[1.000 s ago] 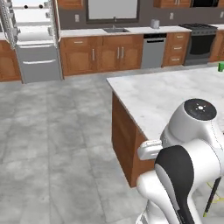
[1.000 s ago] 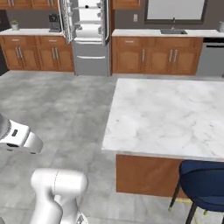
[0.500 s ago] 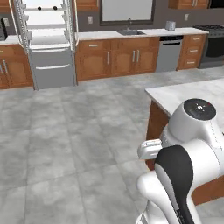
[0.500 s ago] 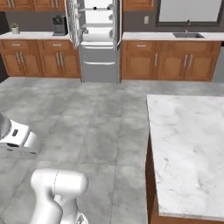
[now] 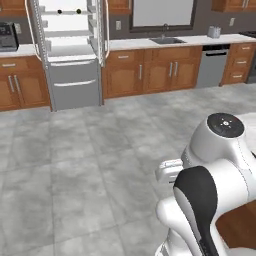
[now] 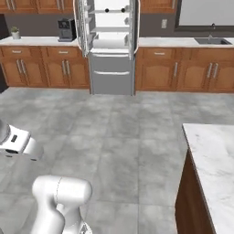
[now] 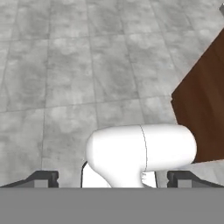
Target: Gather the lime and eggplant from the fridge and place them on a tray on the dining counter. Then gather the steak and fish from the fridge and place them on the other tray.
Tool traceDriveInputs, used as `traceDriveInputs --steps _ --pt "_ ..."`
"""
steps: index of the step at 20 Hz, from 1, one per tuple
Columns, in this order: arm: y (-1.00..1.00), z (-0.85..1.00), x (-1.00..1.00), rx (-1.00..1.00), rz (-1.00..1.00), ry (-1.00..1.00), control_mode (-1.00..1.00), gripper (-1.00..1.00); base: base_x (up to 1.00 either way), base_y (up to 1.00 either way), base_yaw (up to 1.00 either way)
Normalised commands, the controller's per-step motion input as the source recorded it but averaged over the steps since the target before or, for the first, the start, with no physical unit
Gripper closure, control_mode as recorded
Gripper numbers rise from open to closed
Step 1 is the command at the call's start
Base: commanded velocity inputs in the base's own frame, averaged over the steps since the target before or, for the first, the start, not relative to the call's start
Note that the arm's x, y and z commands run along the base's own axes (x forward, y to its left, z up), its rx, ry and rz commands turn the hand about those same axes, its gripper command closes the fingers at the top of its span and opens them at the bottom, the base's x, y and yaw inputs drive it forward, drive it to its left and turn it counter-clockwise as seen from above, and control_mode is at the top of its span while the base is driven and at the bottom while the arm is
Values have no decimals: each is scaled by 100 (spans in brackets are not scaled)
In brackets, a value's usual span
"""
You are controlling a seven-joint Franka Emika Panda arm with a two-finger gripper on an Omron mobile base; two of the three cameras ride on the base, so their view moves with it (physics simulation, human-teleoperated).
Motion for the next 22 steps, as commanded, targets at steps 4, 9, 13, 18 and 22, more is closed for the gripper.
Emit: traceDriveInputs --steps 4,9,13,18,22 --pt "0 0 0 0 0 0 100 -100 100 25 0" --pt "0 0 0 0 0 0 100 -100 100 17 -1" --pt "0 0 0 0 0 0 100 -100 100 27 -1" --pt "0 0 0 0 0 0 100 -100 100 46 -5" --pt "0 0 0 0 0 0 100 -100 100 50 -4"
